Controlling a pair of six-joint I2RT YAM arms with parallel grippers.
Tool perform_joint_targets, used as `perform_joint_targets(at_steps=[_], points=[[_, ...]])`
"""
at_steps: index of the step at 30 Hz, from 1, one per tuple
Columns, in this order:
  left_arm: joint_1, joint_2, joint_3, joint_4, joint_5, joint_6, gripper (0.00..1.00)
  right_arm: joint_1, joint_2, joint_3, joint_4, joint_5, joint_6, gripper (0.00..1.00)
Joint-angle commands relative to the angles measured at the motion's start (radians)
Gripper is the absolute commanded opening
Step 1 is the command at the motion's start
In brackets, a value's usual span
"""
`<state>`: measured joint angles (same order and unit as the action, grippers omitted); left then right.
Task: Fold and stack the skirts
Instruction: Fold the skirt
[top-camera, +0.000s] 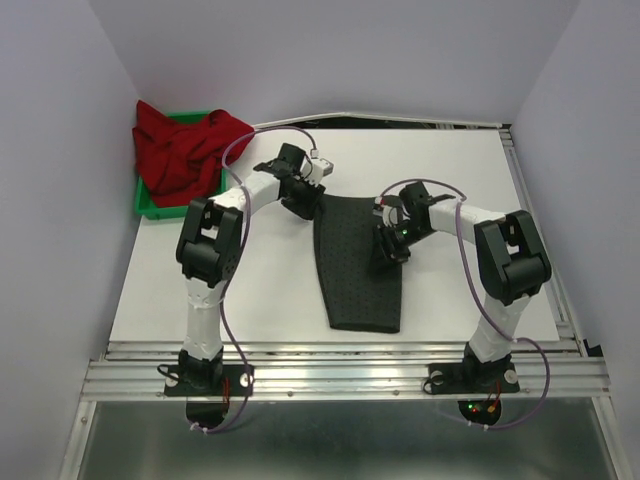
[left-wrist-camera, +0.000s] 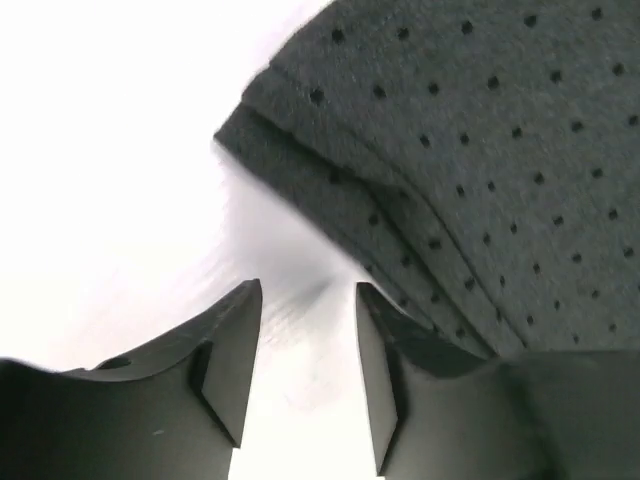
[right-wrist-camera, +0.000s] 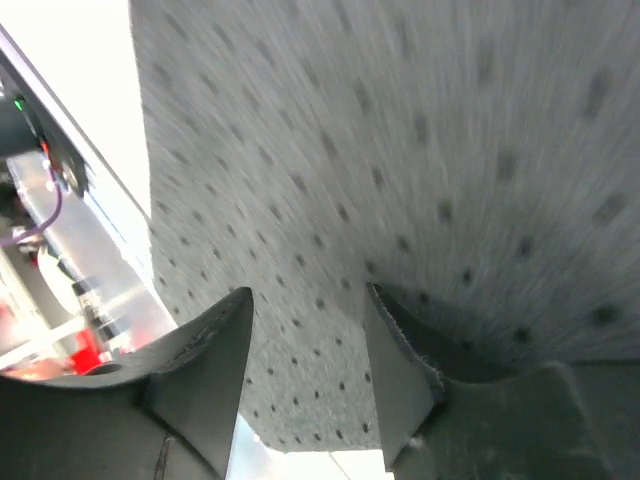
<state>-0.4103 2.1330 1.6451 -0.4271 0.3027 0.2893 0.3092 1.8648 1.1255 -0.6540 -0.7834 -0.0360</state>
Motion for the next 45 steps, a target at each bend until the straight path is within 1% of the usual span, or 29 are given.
perform_joint_targets(at_steps=[1,2,3,4,5,6,7,8,9,10,12,13,14,15,17,18,20,21,22,23,24,25,26,29,33,34,37,40,45], points=[[0.014,-0.276,-0.140,0.057,-0.022,0.109,0.60,0.007,-0.038,0.160,0.047,0.018,0.031,0.56],[0.015,-0.339,-0.268,0.109,-0.034,0.188,0.80,0.007,-0.038,0.174,0.053,0.021,0.031,0.59],[0.015,-0.466,-0.333,0.137,-0.057,0.233,0.84,0.007,-0.033,0.189,0.057,0.007,0.033,0.60],[0.015,-0.529,-0.402,0.160,-0.066,0.275,0.99,0.016,-0.030,0.192,0.063,0.001,0.033,0.60],[0.013,-0.595,-0.463,0.184,-0.077,0.316,0.99,0.016,-0.026,0.194,0.073,-0.005,0.033,0.61],[0.010,-0.652,-0.581,0.220,-0.083,0.364,0.99,0.025,-0.018,0.194,0.074,-0.011,0.033,0.61],[0.007,-0.764,-0.637,0.235,-0.109,0.431,0.99,0.045,0.000,0.194,0.074,-0.017,0.033,0.60],[0.002,-0.818,-0.686,0.250,-0.120,0.456,0.98,0.057,0.010,0.192,0.074,-0.020,0.033,0.60],[-0.011,-0.865,-0.768,0.257,-0.128,0.485,0.99,0.071,0.017,0.186,0.079,-0.023,0.033,0.60],[-0.021,-0.954,-0.809,0.254,-0.131,0.555,0.99,0.100,0.029,0.177,0.086,-0.020,0.033,0.59],[-0.045,-1.037,-0.908,0.246,-0.129,0.609,0.99,0.131,0.043,0.152,0.117,-0.013,0.070,0.59],[-0.053,-1.112,-0.942,0.245,-0.120,0.638,0.99,0.142,0.056,0.146,0.128,0.001,0.083,0.59],[-0.065,-1.149,-0.971,0.241,-0.105,0.702,0.99,0.151,0.071,0.143,0.137,0.010,0.093,0.59],[-0.085,-1.195,-1.026,0.246,-0.108,0.724,0.99,0.151,0.115,0.145,0.154,0.019,0.099,0.57],[-0.181,-1.211,-1.074,0.264,-0.160,0.740,0.99,0.151,0.170,0.169,0.156,0.059,0.108,0.54],[-0.255,-1.205,-1.109,0.299,-0.200,0.728,0.99,0.142,0.225,0.198,0.157,0.055,0.119,0.52],[-0.321,-1.188,-1.128,0.321,-0.215,0.719,0.99,0.142,0.275,0.227,0.165,0.055,0.134,0.52],[-0.353,-1.171,-1.143,0.365,-0.230,0.709,0.99,0.133,0.316,0.244,0.168,0.059,0.146,0.52],[-0.427,-1.165,-1.154,0.398,-0.282,0.699,0.99,0.133,0.336,0.279,0.169,0.065,0.153,0.51],[-0.462,-1.154,-1.163,0.419,-0.301,0.697,0.99,0.133,0.353,0.299,0.172,0.075,0.159,0.51],[-0.499,-1.135,-1.183,0.480,-0.344,0.697,0.99,0.123,0.387,0.316,0.175,0.094,0.177,0.50],[-0.528,-1.124,-1.196,0.505,-0.387,0.700,0.99,0.123,0.402,0.335,0.177,0.095,0.183,0.50],[-0.592,-1.105,-1.203,0.516,-0.404,0.702,0.99,0.123,0.415,0.362,0.178,0.093,0.192,0.50],[-0.689,-1.024,-1.229,0.583,-0.479,0.666,0.99,0.111,0.441,0.387,0.185,0.092,0.202,0.49],[-0.749,-0.940,-1.272,0.694,-0.527,0.656,0.99,0.102,0.444,0.375,0.183,0.079,0.193,0.49],[-0.754,-0.889,-1.274,0.708,-0.546,0.651,0.99,0.102,0.442,0.369,0.183,0.076,0.189,0.49],[-0.757,-0.828,-1.260,0.738,-0.545,0.636,0.98,0.102,0.442,0.353,0.185,0.075,0.185,0.49],[-0.774,-0.828,-1.260,0.754,-0.525,0.633,0.98,0.102,0.442,0.341,0.191,0.075,0.191,0.49],[-0.806,-0.789,-1.228,0.792,-0.543,0.608,0.99,0.102,0.441,0.327,0.208,0.076,0.214,0.48]])
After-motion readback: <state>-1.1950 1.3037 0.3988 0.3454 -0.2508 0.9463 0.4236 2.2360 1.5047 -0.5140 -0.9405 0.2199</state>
